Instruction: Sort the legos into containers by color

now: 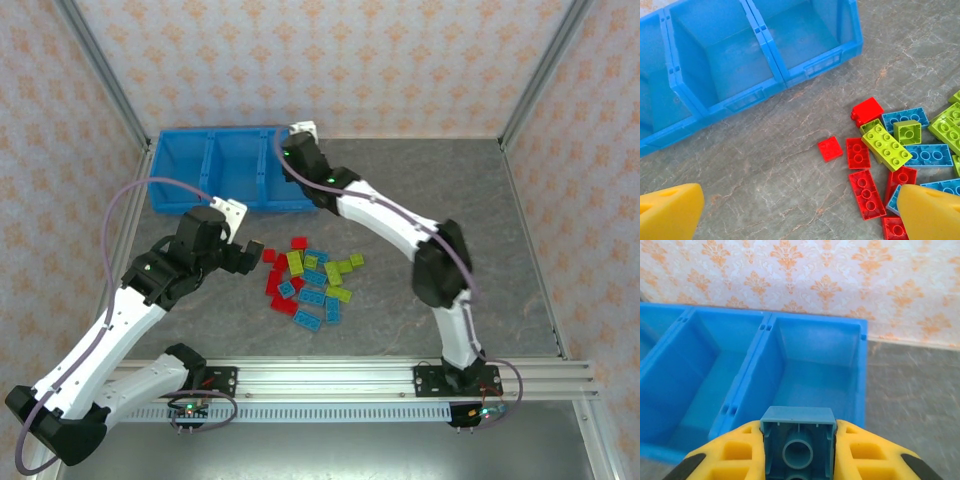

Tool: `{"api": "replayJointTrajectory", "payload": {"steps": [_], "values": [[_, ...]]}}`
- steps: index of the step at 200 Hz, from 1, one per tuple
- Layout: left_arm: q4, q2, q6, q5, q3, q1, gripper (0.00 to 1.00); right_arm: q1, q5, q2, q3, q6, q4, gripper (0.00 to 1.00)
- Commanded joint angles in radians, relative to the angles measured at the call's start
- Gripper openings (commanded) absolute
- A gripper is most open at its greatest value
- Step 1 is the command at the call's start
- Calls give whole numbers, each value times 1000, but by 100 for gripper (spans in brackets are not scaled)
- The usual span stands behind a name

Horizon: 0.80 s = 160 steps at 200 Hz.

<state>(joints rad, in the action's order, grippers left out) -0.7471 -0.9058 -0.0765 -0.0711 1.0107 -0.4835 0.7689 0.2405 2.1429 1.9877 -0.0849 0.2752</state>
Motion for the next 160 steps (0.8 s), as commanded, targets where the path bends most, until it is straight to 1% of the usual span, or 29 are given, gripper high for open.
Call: {"api": "replayJointTrajectory", "payload": {"steps": [1,16,31,39,56,65,88,102,116,131,139,151,160], "values": [[17,12,11,-48,-9,2,100,-20,57,184,210,58,163,19],[19,20,11,-54,-10,2,100,-36,57,299,387,6,257,20],[26,29,11,-51,-15,3,100,-50,6,393,502,-13,298,27],[27,30,11,-50,-15,3,100,-52,-20,416,537,-17,303,34],[28,24,11,-43,-15,2,100,-52,-67,424,572,-20,325,55],[29,20,11,-40,-15,3,100,-52,-98,405,567,-33,337,61],[29,3,13,-45,-17,3,100,-49,-165,307,521,-71,375,63],[36,-6,16,-56,-24,2,100,-48,-206,218,473,-93,406,64],[47,-21,30,-64,-30,3,100,-48,-262,123,392,-110,408,64],[53,-58,84,-72,-23,3,100,-48,-358,-8,267,-120,402,65],[24,-92,139,-84,8,3,100,-48,-389,-63,213,-121,407,65],[-49,-147,295,-144,81,2,100,-46,-420,-166,109,-119,420,65],[-80,-177,410,-156,111,2,100,-46,-429,-248,28,-112,431,65]]}}
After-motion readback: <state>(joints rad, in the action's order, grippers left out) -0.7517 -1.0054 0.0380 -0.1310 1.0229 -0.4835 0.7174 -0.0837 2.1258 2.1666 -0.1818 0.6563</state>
